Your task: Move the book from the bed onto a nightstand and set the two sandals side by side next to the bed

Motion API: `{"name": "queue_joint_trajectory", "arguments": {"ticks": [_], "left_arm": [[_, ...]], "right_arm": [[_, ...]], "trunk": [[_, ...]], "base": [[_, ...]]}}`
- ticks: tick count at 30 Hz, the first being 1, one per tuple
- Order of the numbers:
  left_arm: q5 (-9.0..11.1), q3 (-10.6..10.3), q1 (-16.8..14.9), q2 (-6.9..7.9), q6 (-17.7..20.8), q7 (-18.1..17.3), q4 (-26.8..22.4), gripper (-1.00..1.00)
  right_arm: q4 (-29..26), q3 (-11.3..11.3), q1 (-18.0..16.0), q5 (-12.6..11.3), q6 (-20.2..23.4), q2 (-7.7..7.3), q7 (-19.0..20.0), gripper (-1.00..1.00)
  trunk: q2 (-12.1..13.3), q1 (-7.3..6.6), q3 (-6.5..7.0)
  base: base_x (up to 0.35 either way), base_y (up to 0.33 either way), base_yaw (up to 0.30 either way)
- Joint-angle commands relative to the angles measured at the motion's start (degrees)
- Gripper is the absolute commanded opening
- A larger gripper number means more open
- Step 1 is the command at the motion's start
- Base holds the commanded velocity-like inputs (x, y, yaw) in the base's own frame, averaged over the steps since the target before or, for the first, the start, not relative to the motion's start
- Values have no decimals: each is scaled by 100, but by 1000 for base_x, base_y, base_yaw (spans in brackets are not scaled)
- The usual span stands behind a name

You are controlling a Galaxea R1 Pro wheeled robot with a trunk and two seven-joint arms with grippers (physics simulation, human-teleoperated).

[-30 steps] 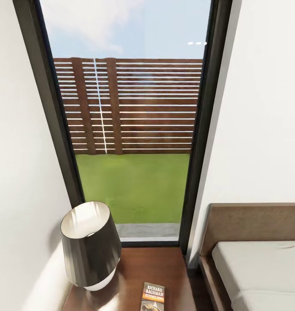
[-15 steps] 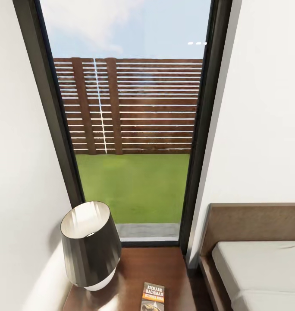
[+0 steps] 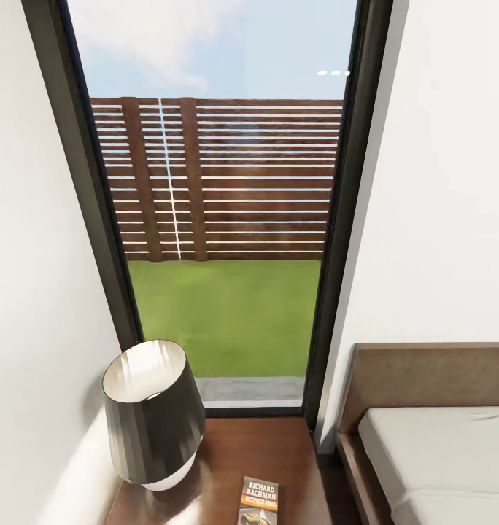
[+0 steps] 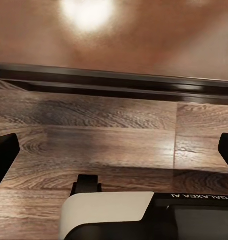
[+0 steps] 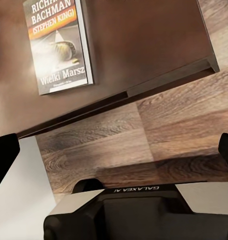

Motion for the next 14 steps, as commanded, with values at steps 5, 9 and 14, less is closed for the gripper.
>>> {"name": "queue_joint_trajectory", "arguments": {"ticks": [5,9,14], "left_arm": [[58,-46,-5,1,-19,-22,6,100],[59,-46,-5,1,-19,-26,8,100],[60,-46,-5,1,-19,-26,8,100]], "right_arm": [[14,-45,-4,-25,32,-3,24,100],[14,-45,-6,-25,31,-3,24,100],[14,-45,-6,-25,32,-3,24,100]], "trunk": [[-5,0,-7],[-5,0,-7],[-5,0,-7]], "base": [[0,0,0],[0,0,0],[0,0,0]]}}
